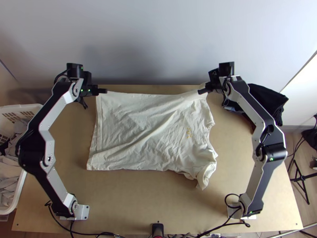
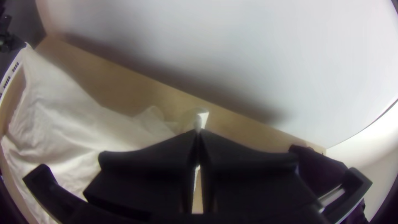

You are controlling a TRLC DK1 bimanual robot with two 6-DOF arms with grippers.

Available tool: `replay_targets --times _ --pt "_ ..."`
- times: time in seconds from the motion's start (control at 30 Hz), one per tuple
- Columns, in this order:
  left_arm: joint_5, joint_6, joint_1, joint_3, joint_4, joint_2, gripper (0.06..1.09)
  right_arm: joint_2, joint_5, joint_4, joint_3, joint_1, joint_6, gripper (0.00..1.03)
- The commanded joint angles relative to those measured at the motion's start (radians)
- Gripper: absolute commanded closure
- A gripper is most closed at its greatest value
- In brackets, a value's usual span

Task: Fold the t-shirt

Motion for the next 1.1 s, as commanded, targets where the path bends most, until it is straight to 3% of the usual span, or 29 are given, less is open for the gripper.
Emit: replay_targets --times 0.0,0.33,1.07 --pt "0.045 0.014 0.033 -0.136 0.042 -0.108 1.05 -0.127 0.0 0.08 -0.203 0.008 -0.001 1.0" --pt "0.112 0.008 0.041 -0.288 0.044 -0.266 1.05 -0.325 -0.002 0.117 -0.419 0.019 0.027 1.0" --pt "0.137 0.037 0.067 -0.571 0.061 -0.476 1.05 -0.652 -0.016 0.105 -0.762 0.099 0.036 1.0"
